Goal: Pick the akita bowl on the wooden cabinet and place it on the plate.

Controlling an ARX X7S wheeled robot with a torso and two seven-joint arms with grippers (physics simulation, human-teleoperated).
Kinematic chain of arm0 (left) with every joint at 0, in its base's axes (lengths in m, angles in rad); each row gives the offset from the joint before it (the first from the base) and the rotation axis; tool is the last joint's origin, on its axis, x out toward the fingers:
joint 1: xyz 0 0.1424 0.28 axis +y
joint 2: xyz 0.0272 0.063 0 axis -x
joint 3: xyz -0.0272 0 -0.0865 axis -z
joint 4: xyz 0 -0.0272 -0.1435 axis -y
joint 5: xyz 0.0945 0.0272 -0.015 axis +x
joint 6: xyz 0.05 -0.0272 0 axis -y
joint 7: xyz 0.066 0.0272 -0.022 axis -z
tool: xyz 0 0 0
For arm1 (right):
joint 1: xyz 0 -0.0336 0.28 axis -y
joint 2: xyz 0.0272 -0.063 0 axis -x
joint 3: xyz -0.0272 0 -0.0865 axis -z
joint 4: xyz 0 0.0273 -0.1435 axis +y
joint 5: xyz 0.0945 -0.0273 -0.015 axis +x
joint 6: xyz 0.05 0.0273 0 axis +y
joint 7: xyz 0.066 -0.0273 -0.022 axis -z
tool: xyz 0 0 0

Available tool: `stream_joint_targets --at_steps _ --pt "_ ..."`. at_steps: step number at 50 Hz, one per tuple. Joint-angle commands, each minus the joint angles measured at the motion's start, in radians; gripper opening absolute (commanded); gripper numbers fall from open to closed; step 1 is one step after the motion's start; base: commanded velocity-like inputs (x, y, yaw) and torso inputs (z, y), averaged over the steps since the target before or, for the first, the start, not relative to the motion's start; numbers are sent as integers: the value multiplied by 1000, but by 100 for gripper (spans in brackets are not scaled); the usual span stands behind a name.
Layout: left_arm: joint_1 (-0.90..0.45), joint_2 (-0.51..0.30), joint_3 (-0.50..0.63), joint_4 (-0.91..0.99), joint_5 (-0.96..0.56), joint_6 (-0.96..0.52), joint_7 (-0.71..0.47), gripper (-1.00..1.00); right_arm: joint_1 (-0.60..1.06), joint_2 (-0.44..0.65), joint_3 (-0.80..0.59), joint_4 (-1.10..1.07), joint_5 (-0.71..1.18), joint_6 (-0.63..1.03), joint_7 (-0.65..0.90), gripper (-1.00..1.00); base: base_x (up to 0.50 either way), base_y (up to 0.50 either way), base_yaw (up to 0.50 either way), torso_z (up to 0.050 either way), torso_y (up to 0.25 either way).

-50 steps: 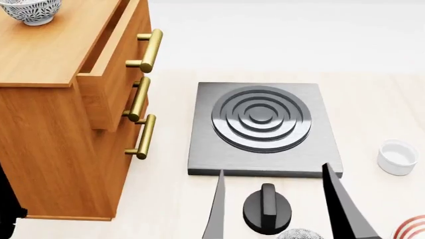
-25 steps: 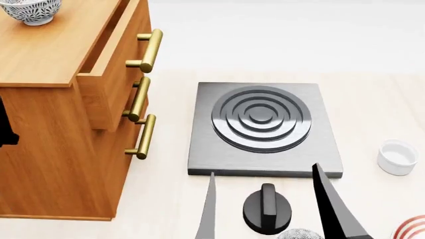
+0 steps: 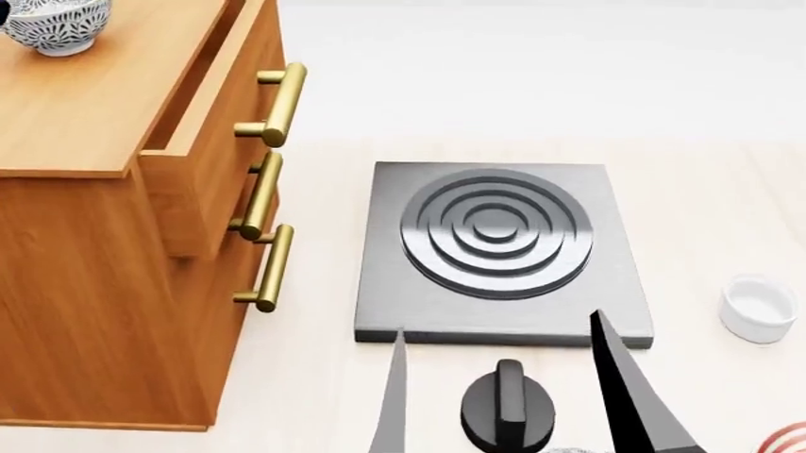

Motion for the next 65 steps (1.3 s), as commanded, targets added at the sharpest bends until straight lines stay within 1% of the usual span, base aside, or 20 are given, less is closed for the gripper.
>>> stream_joint_targets --at_steps 1,13,22,26,30,34,37,42,45,50,51,56,61,65 --pt "-90 31 15 -72 -17 -28 16 100 9 9 -11 -2 2 6 9 100 371 0 0 0 0" --pt "-99 24 15 -62 -22 -34 7 100 24 7 -23 2 8 21 23 100 323 0 0 0 0" --pt "-94 22 16 -61 -18 -33 9 100 27 10 -33 4 4 10 23 100 14 0 0 0 1" --pt "-124 34 25 -86 -22 -48 13 100 29 9 -36 7 5 9 24 100 0 0 0 0 0" --pt "-167 57 37 -145 -26 -65 33 100 33 10 -39 6 6 10 26 100 0 0 0 0 0" --pt "-234 100 63 -241 -25 -94 72 100 33 10 -42 10 7 6 26 100 0 0 0 0 0" --pt "-297 147 94 -336 -7 -119 112 100 36 15 -41 2 10 7 29 100 0 0 0 0 0" --pt "-349 194 120 -447 15 -133 166 100 36 21 -39 1 14 -1 34 100 0 0 0 0 0" --pt "-368 214 122 -498 3 -138 191 100 38 22 -43 -1 13 -3 36 100 0 0 0 0 0" --pt "-427 237 154 -573 48 -156 238 100 46 26 -41 -4 24 -6 40 100 0 0 0 0 0" --pt "-452 254 160 -625 57 -158 262 100 41 24 -48 2 15 -11 37 100 0 0 0 0 0" --pt "-500 284 179 -702 87 -163 290 100 48 26 -53 -2 17 -5 41 100 0 0 0 0 0" --pt "-611 339 223 -863 133 -192 391 100 49 31 -57 -3 15 -9 45 100 0 0 0 0 0" --pt "-658 369 239 -949 148 -199 447 100 49 35 -56 5 19 -19 46 100 0 0 0 0 0"
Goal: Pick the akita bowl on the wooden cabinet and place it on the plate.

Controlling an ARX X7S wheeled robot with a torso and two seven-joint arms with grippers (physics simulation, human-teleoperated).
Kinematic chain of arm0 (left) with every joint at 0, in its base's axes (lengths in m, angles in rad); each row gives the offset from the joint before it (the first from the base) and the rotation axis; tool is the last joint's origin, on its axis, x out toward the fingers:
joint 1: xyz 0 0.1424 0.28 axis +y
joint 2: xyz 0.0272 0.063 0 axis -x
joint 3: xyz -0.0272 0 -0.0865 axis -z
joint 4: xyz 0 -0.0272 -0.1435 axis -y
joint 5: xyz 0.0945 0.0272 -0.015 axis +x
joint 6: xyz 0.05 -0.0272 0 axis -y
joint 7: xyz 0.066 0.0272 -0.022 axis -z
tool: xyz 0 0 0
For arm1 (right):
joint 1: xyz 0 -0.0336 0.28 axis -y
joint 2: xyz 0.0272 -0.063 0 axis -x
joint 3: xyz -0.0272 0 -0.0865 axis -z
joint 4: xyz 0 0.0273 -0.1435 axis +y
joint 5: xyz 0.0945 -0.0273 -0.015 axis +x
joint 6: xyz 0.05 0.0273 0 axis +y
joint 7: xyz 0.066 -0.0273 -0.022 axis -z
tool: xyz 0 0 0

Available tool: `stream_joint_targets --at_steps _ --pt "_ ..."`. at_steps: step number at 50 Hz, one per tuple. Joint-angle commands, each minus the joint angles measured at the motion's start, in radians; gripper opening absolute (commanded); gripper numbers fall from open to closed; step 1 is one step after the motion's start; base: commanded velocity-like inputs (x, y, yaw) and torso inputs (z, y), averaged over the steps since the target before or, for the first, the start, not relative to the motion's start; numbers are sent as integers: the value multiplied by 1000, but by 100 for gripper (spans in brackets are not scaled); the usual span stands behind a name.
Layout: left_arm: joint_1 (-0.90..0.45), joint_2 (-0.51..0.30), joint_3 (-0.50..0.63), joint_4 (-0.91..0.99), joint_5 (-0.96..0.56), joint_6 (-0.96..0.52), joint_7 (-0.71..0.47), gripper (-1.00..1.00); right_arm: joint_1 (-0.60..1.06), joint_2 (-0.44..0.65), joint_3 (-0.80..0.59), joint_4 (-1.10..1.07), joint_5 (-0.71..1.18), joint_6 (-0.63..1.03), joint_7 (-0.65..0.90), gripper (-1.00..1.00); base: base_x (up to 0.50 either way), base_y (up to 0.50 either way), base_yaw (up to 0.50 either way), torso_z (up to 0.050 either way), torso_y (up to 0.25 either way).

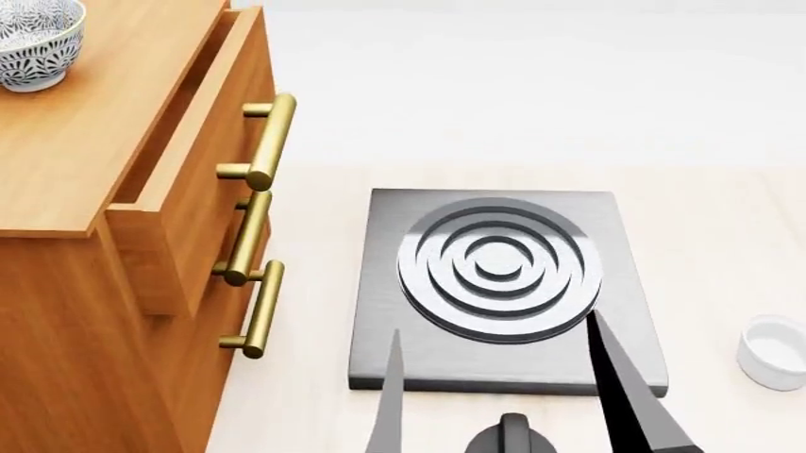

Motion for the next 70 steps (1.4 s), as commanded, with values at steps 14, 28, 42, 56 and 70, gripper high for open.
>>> stream_joint_targets --at_steps 14,28,42,56,70 --pt "-267 241 156 -707 189 -2 325 100 21 10 -22 -6 2 -5 15 100 0 0 0 0 0" --pt "-366 404 207 -1194 306 61 515 100 24 17 -39 2 -4 -22 18 100 0 0 0 0 0" --pt "-336 401 -105 -1195 643 -1 513 100 26 28 -43 5 -4 -34 25 100 0 0 0 0 0" --pt "-310 348 -466 -1195 1035 -77 504 100 32 24 -58 16 -5 -36 23 100 0 0 0 0 0" --pt "-336 338 -609 -1195 1289 -135 527 100 36 18 -67 23 -7 -37 22 100 0 0 0 0 0"
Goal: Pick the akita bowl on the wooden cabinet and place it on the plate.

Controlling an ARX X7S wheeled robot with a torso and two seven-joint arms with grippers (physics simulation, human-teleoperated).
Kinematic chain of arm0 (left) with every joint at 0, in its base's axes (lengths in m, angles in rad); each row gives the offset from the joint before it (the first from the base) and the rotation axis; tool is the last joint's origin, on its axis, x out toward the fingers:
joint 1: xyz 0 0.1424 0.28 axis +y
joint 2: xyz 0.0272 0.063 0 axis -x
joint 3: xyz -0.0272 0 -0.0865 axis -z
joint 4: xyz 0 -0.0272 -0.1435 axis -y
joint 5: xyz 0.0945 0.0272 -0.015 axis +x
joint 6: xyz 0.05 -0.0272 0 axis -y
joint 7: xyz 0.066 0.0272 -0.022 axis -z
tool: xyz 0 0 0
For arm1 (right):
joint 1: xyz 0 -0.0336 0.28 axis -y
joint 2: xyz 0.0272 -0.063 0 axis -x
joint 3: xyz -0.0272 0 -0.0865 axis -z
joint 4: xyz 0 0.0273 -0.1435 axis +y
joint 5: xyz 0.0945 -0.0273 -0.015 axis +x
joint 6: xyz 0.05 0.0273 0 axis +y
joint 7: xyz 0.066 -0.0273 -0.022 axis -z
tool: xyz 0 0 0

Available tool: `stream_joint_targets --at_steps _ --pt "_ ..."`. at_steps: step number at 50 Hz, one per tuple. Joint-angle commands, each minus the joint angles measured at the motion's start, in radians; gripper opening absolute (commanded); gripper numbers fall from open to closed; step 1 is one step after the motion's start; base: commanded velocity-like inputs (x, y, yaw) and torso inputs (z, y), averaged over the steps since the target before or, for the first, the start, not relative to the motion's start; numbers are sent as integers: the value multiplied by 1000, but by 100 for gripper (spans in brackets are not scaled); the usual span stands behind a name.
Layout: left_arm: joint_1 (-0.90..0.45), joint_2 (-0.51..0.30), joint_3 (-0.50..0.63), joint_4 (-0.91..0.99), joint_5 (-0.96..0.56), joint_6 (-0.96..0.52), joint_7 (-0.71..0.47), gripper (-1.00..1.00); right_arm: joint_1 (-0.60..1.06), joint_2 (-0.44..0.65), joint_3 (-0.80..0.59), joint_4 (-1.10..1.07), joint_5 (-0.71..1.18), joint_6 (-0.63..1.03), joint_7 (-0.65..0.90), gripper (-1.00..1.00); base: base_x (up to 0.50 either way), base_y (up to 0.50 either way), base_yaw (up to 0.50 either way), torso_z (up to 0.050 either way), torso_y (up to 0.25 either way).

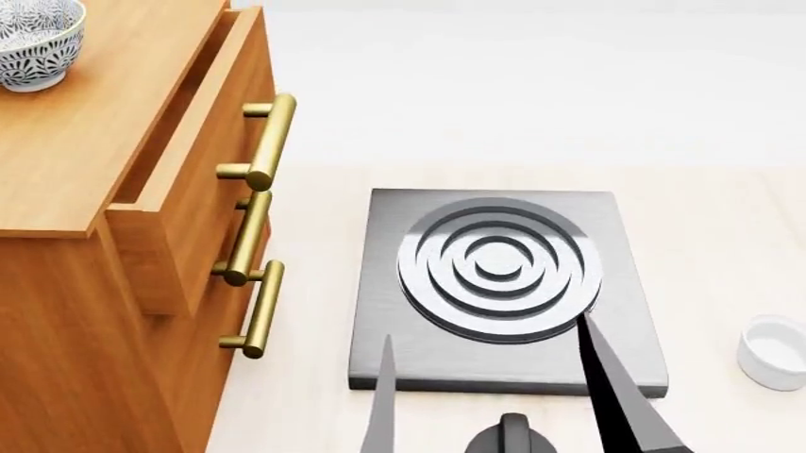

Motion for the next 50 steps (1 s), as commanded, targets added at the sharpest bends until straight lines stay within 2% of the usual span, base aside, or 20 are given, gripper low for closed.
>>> stream_joint_targets --at_steps 1,5,7,15,36,50 --pt "-16 -18 -136 -5 194 -28 -3 100 2 -2 -8 5 -2 -2 0 100 0 0 0 0 0" --pt "-21 -27 -145 -5 222 -60 -10 100 5 -4 -11 6 -3 1 -1 100 0 0 0 0 0" --pt "-17 -35 -157 -5 227 -136 -14 100 5 -4 -11 6 -1 0 -1 100 0 0 0 0 0" --pt "-27 -48 -146 -5 265 -186 -19 100 11 -7 -15 8 2 3 -2 100 0 0 0 0 0" --pt "-41 -32 -49 -5 286 -274 54 100 16 -12 -26 13 -2 1 -3 100 0 0 0 0 0" --pt "-30 -51 -4 -5 282 -301 70 100 18 -11 -30 19 -1 -3 -4 100 0 0 0 0 0"
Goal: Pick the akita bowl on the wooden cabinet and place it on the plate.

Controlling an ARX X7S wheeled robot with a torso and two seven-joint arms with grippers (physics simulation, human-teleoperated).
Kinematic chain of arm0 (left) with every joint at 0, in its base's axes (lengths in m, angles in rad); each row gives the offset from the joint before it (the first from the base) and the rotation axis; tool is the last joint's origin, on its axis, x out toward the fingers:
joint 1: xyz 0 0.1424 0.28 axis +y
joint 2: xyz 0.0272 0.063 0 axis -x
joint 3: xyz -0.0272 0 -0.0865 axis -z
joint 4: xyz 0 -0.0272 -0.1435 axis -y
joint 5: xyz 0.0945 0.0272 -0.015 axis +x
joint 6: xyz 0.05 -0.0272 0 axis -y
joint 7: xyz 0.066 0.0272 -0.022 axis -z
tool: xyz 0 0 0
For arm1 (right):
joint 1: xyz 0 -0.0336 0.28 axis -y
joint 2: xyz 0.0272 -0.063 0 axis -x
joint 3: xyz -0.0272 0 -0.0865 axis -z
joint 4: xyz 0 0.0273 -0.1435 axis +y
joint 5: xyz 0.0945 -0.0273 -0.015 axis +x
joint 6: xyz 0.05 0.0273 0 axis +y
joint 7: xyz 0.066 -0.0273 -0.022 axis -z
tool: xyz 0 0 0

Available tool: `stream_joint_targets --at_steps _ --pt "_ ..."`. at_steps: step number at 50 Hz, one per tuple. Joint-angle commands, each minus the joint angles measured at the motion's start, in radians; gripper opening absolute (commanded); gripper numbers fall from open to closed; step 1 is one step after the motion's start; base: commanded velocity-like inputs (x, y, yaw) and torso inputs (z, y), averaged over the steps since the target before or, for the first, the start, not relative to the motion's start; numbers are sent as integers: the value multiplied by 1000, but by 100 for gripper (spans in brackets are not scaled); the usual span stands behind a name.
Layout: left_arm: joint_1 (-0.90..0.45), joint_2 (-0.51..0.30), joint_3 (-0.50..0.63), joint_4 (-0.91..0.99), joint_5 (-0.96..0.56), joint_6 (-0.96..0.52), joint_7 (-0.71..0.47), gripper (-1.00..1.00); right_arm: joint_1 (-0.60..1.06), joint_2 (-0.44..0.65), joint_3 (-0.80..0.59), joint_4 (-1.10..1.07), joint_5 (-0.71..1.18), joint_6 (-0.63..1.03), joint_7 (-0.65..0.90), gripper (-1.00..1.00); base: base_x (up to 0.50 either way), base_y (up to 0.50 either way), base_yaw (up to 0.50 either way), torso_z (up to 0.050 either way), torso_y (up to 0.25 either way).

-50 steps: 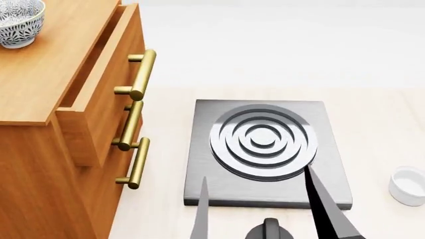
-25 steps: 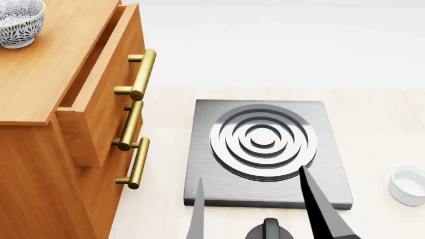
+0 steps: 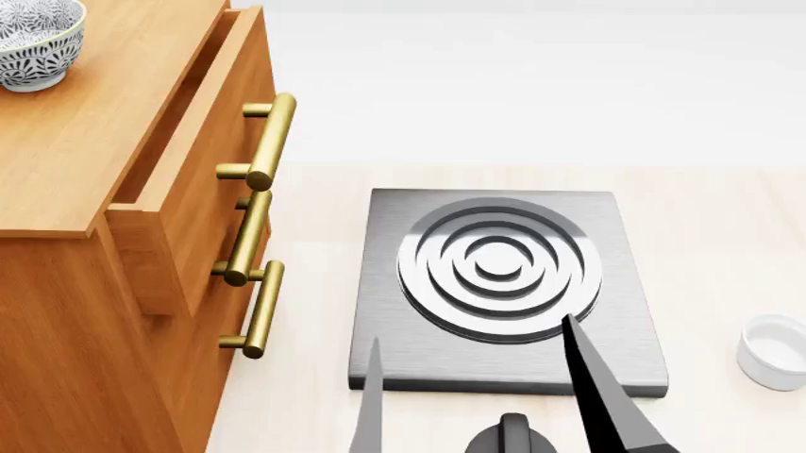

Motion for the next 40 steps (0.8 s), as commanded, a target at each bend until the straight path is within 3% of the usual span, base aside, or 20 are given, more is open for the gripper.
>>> stream_joint_targets --at_steps 1,18,33,40 --pt "11 -12 34 0 1 -21 12 100 3 0 -4 4 0 -2 0 100 0 0 0 0 0" --pt "28 -17 48 0 -6 19 3 100 6 4 -11 3 -2 -4 3 100 0 0 0 0 0" --pt "49 -20 62 0 -7 -5 26 100 9 6 -15 0 -3 -3 8 100 0 0 0 0 -240" --pt "55 -21 79 0 -7 -30 53 100 9 6 -18 1 -5 -4 8 100 0 0 0 0 0"
